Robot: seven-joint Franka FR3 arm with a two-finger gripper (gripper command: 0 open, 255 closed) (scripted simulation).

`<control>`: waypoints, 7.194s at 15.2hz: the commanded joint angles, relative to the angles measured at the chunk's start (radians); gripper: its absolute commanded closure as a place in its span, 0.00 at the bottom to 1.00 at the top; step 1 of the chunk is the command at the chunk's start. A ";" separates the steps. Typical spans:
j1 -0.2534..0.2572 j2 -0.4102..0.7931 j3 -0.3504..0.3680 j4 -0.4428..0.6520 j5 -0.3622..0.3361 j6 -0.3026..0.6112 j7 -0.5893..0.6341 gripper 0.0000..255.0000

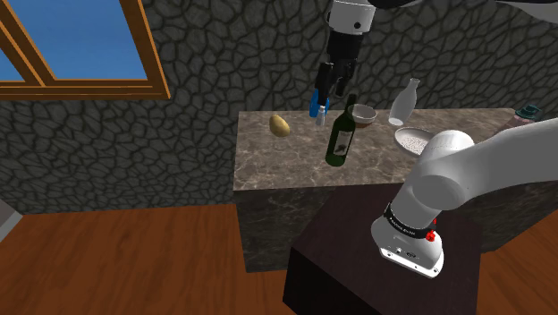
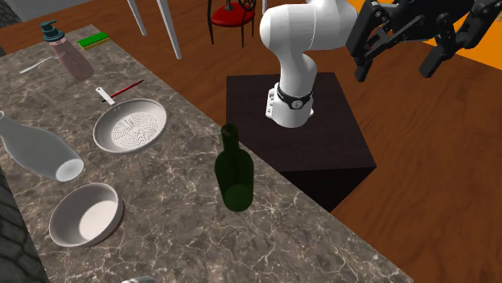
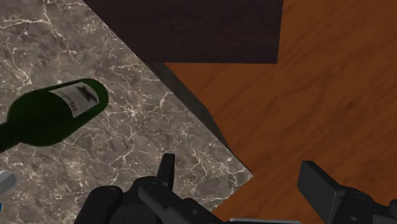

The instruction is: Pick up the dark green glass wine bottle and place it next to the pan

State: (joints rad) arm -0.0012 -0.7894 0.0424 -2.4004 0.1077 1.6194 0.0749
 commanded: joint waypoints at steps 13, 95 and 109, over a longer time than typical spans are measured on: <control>-0.083 -0.035 -0.260 -0.144 -0.238 0.173 -0.373 0.00; -0.058 0.213 -0.386 0.532 -0.272 -0.186 -0.641 1.00; -0.039 0.342 -0.397 0.847 -0.243 -0.374 -0.669 1.00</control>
State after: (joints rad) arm -0.0414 -0.4605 -0.3520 -1.5834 -0.1379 1.2621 -0.5906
